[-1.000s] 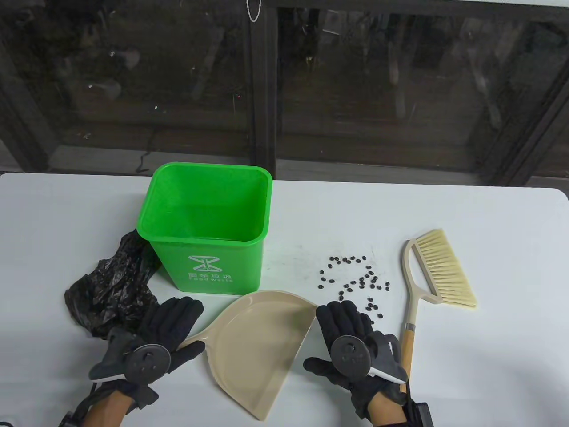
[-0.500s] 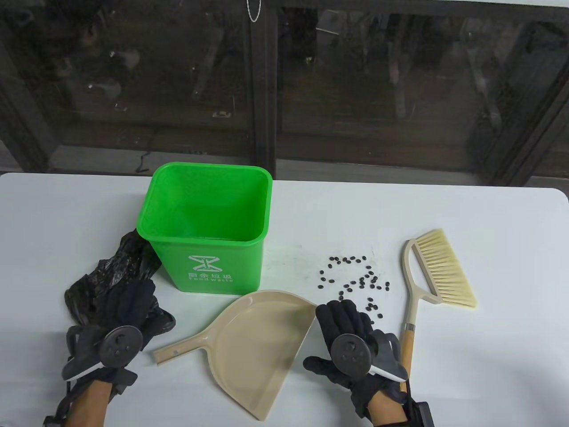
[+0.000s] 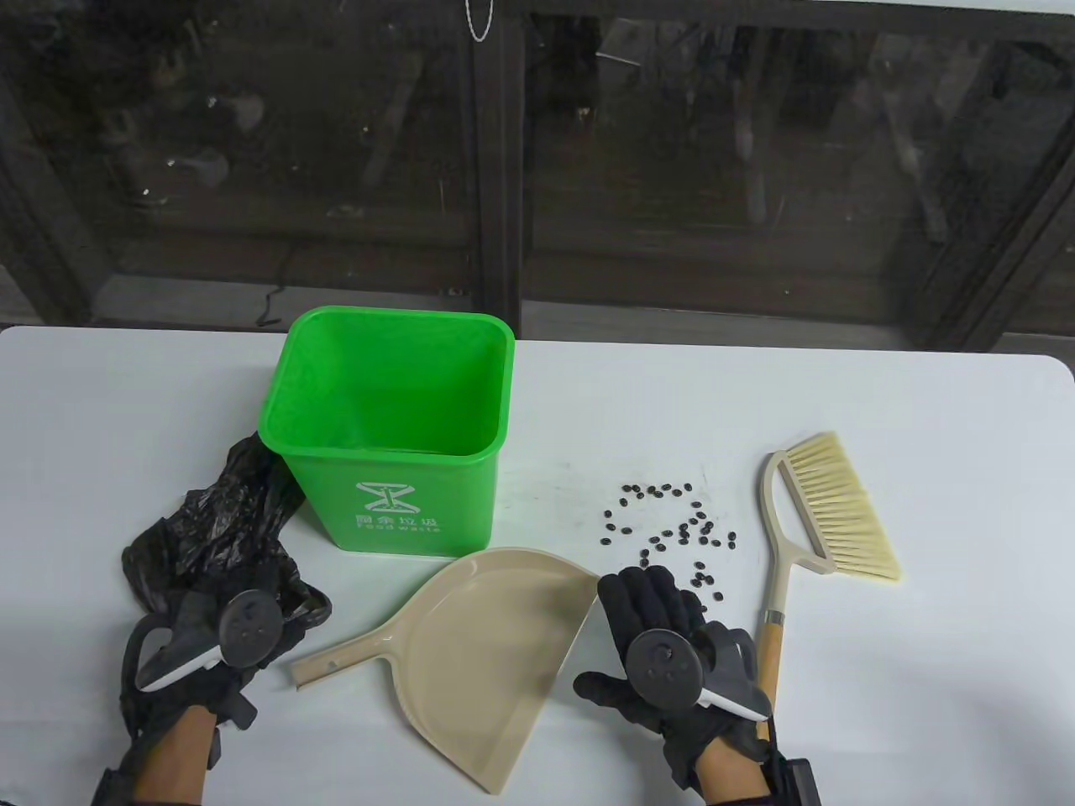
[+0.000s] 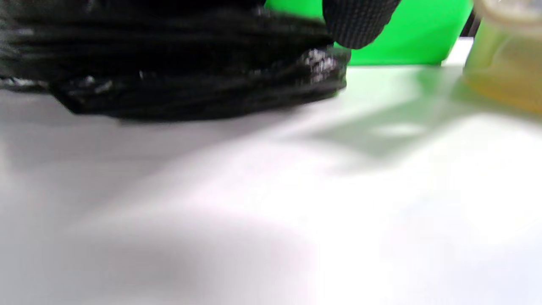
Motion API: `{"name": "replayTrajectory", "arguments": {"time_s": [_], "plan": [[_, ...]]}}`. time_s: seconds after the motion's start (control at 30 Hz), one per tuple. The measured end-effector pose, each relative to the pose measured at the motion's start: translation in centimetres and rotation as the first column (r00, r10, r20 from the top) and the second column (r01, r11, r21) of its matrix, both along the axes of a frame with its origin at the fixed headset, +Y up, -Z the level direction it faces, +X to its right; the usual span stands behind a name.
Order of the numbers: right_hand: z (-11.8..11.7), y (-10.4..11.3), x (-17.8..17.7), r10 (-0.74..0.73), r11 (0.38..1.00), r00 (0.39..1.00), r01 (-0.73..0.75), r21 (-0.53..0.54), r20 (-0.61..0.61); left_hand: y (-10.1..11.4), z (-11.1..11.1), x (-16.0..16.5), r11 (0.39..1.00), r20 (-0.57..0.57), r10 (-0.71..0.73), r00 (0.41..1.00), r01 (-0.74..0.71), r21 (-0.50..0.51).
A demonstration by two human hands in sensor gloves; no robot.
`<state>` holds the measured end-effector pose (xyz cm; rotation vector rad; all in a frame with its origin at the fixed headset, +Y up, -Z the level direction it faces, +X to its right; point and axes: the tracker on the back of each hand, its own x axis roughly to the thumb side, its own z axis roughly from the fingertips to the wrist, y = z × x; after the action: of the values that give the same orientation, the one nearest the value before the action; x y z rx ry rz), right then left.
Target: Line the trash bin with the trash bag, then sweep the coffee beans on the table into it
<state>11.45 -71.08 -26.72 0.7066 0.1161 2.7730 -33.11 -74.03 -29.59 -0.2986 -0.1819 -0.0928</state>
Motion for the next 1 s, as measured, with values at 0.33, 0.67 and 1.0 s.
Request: {"name": "replayTrajectory", "arguments": {"time_s": [0.33,0.67,1.0], "plan": [[-0.1,-0.1,0.1,0.003,1.000,1.000,-0.003,-0.006,0.003,-1.3,-0.5,0.6,0.993,0.005,-0.121,0.993,0.121,0.001],[-0.2,-0.3,0.2,-0.005,1.000,1.000,0.005,-0.021,0.011,0.3,-0.2,-0.3,0.980,-0.049,-0.038,0.998,0.047,0.196],[-0.4,-0.6,0.6,-0.024,0.999,0.999,0.026,-0.047,0.032,4.5,0.9,0.0,0.899,0.008,0.184,0.983,-0.171,0.403]]}}
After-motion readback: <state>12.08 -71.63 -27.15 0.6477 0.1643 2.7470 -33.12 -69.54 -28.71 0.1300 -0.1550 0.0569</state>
